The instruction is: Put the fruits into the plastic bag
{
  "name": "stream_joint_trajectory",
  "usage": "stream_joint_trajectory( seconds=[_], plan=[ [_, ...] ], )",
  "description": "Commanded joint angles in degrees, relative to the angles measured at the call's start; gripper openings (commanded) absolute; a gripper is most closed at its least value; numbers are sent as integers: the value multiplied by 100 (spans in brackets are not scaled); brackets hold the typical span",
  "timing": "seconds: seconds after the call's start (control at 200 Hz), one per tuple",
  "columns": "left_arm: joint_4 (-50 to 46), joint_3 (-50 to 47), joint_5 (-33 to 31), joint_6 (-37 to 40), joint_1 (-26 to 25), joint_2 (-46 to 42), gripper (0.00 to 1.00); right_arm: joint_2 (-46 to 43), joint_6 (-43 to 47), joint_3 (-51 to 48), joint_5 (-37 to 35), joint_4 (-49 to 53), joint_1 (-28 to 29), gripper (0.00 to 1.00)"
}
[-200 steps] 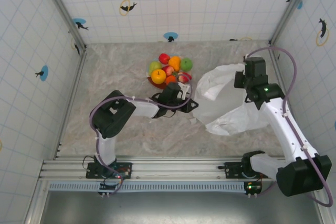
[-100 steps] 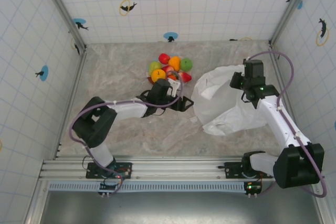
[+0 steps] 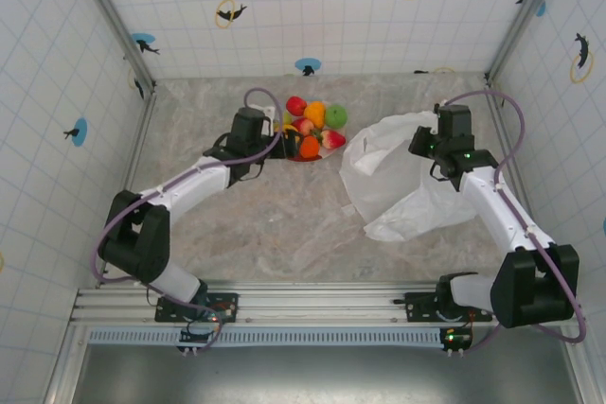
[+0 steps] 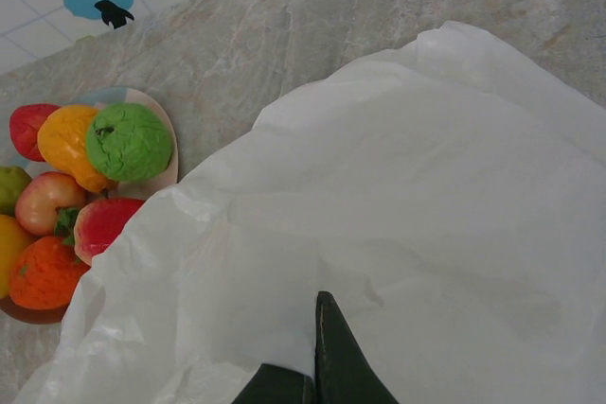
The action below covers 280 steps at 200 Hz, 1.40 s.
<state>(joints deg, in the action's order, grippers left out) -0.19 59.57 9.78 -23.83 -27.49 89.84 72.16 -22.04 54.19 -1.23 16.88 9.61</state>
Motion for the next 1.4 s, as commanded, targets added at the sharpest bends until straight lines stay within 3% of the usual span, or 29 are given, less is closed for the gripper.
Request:
stream_joint_trajectory(
  seconds=[0.0,0.445,0.811,1.396],
  plan=[
    [-523,423,-325,1,185,374,87,35,26,-56,95,-246,-50,0],
    [-1258,1901,-787,334,229,1964,98,-176,97,-443,297,-450,-237,0],
    [-1426,2394,-729,312,225,2615,98,-222,36,-655,505,-585,-354,0],
    [-1564,2592,-878,162,224,3043,84,-156,-48,-761,614,-679,-362,0]
  ],
)
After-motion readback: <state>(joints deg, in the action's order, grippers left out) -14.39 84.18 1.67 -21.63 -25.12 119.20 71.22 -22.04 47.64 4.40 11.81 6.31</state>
